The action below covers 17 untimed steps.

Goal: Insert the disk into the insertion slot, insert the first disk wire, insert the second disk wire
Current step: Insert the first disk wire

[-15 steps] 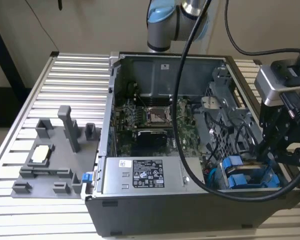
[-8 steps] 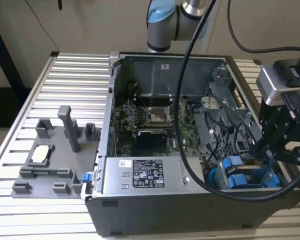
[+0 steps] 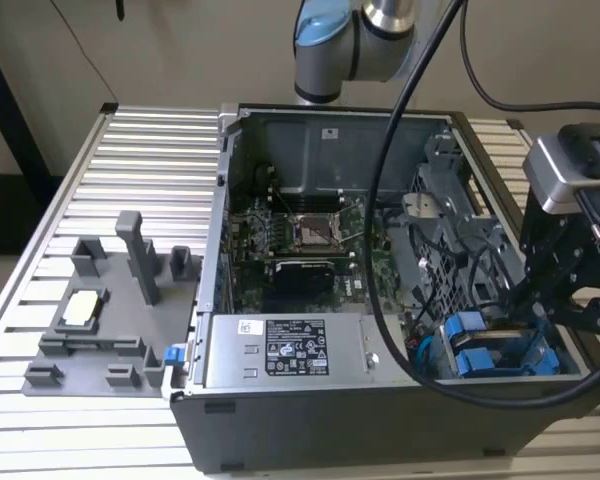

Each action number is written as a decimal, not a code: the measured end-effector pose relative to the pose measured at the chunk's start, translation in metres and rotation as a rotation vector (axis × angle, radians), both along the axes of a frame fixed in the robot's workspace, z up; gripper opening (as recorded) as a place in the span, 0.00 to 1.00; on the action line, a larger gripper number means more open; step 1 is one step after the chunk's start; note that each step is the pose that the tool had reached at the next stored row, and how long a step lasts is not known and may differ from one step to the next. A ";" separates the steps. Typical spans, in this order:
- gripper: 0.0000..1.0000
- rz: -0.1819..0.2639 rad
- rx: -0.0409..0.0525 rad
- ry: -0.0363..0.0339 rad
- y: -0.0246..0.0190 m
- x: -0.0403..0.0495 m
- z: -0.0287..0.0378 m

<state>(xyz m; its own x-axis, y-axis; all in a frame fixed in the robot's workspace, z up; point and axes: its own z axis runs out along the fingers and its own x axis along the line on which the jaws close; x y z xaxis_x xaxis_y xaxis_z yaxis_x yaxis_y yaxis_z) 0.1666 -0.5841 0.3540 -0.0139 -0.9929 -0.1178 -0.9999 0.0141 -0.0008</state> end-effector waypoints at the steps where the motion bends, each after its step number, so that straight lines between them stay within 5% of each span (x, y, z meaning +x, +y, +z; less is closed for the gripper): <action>1: 0.20 0.000 0.0000 0.0061 -0.0001 0.0011 -0.0006; 8: 0.20 0.000 0.0264 0.0109 0.0000 0.0032 -0.0030; 17: 0.20 0.000 0.0288 0.0119 0.0000 0.0069 -0.0059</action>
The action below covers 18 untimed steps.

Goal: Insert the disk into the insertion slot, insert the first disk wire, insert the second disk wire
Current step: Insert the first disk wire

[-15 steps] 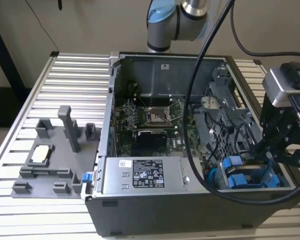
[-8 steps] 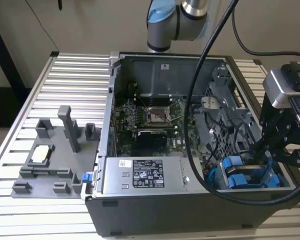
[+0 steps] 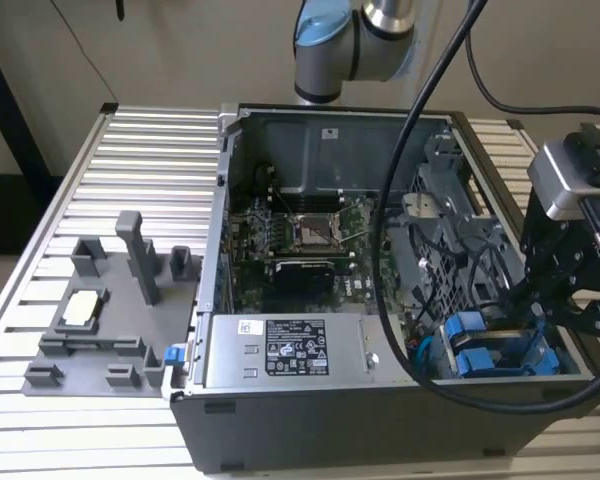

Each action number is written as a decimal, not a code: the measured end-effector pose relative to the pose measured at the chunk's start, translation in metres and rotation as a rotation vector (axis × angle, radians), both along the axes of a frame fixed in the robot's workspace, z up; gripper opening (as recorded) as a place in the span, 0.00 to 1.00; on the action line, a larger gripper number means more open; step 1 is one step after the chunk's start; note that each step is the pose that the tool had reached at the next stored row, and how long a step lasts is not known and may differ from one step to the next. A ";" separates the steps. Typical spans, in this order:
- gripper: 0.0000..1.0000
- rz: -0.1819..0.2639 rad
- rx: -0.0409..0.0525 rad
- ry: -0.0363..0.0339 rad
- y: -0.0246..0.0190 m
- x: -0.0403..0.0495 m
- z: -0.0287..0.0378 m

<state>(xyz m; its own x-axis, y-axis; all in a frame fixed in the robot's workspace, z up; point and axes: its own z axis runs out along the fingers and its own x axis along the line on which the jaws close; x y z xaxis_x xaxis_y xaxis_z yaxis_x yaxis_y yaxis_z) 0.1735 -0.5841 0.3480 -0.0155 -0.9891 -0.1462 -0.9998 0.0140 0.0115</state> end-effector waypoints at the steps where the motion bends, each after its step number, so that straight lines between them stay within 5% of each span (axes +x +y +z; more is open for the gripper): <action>1: 0.20 0.000 0.0005 0.0003 0.0000 0.0001 -0.0002; 18: 0.20 -0.021 0.0006 0.0066 0.0000 0.0003 -0.0114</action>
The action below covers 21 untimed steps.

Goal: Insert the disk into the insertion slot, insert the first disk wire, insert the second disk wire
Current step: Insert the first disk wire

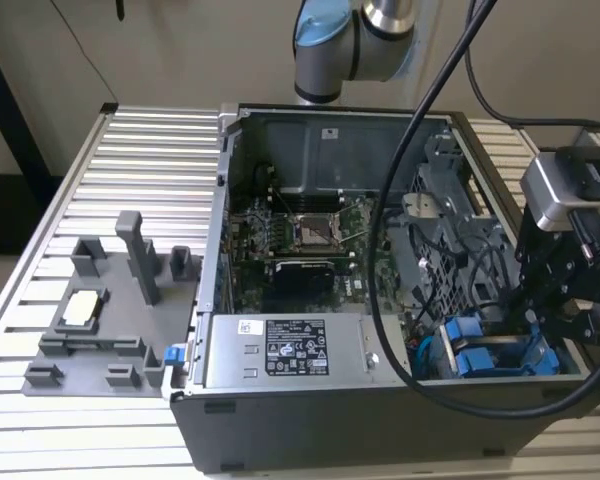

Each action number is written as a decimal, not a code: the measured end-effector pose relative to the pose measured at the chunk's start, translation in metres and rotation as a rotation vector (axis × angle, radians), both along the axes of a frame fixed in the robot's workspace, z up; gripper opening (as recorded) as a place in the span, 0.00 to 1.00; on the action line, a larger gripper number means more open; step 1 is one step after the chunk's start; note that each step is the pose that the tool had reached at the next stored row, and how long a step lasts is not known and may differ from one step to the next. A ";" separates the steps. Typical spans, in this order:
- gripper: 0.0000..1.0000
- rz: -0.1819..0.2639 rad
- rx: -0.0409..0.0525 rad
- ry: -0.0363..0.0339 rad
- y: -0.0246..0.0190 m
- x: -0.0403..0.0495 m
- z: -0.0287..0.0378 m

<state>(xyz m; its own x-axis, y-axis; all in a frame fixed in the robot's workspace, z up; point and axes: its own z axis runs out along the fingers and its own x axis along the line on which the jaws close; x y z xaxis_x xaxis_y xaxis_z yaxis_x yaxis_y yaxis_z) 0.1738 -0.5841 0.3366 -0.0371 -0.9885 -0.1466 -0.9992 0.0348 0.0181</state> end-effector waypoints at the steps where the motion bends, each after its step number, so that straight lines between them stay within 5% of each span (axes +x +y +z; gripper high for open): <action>1: 0.20 -0.002 -0.0002 0.0002 0.0000 0.0000 -0.0010; 21: 0.20 -0.010 0.0006 0.0041 -0.0012 0.0000 -0.0051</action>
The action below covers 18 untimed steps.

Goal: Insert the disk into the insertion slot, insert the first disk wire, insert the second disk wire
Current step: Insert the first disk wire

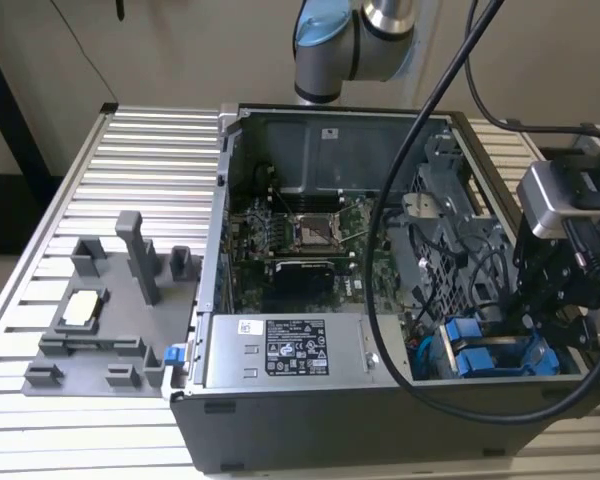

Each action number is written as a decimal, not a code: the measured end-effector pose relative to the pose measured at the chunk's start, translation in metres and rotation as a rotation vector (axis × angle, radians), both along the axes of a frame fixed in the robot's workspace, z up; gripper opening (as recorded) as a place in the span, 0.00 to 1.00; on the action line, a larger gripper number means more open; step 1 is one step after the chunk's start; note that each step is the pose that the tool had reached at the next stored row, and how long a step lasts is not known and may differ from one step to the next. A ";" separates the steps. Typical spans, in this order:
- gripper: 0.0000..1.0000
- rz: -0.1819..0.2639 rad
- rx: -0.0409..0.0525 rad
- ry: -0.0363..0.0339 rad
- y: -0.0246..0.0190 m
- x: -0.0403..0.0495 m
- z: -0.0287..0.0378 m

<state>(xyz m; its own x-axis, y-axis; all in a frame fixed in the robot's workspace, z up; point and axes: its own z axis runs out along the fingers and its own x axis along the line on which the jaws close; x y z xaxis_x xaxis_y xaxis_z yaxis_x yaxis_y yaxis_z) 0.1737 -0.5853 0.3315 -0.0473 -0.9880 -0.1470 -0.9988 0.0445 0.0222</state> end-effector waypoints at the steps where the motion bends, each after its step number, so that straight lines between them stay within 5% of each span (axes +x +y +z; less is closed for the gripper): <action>1: 0.20 0.000 -0.0001 0.0001 0.0000 0.0000 0.0001; 6: 0.28 0.000 -0.0013 0.0012 0.0000 0.0000 0.0037; 18: 0.28 0.000 -0.0084 0.0037 0.0019 -0.0010 0.0234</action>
<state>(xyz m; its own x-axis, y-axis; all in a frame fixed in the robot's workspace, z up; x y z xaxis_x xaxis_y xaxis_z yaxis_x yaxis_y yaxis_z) 0.1727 -0.5834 0.3549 -0.0478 -0.9892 -0.1386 -0.9987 0.0446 0.0255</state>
